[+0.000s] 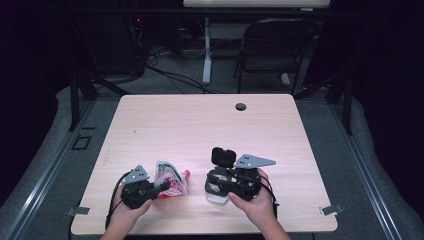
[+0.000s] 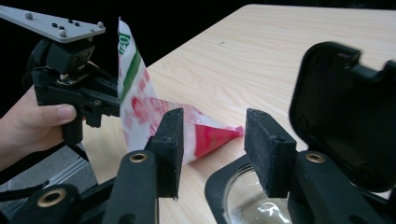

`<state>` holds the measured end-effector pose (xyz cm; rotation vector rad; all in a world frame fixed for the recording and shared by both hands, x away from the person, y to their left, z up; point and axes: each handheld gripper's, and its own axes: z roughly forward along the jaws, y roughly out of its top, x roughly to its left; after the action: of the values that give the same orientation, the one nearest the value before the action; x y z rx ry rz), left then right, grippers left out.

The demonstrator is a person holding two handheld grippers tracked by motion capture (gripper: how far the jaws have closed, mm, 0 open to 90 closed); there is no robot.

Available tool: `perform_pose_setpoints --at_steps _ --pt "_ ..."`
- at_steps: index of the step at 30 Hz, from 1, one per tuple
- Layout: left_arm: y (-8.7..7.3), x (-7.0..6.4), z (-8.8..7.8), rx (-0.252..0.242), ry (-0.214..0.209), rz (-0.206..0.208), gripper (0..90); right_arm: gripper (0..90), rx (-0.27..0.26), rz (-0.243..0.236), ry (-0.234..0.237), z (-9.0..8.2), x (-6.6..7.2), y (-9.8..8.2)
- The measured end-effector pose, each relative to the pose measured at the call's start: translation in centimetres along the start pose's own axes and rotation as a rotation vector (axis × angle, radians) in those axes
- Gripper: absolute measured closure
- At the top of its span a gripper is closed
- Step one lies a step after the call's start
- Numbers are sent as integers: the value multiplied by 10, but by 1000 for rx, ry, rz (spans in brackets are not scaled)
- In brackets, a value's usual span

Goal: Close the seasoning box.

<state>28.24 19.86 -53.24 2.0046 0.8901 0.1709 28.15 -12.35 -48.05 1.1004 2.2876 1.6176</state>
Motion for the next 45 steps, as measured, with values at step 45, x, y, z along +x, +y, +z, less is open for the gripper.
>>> perform_pose_setpoints --at_steps 45 --pt "-8 -6 8 15 -48 -40 889 650 302 -68 42 74 33 -8"
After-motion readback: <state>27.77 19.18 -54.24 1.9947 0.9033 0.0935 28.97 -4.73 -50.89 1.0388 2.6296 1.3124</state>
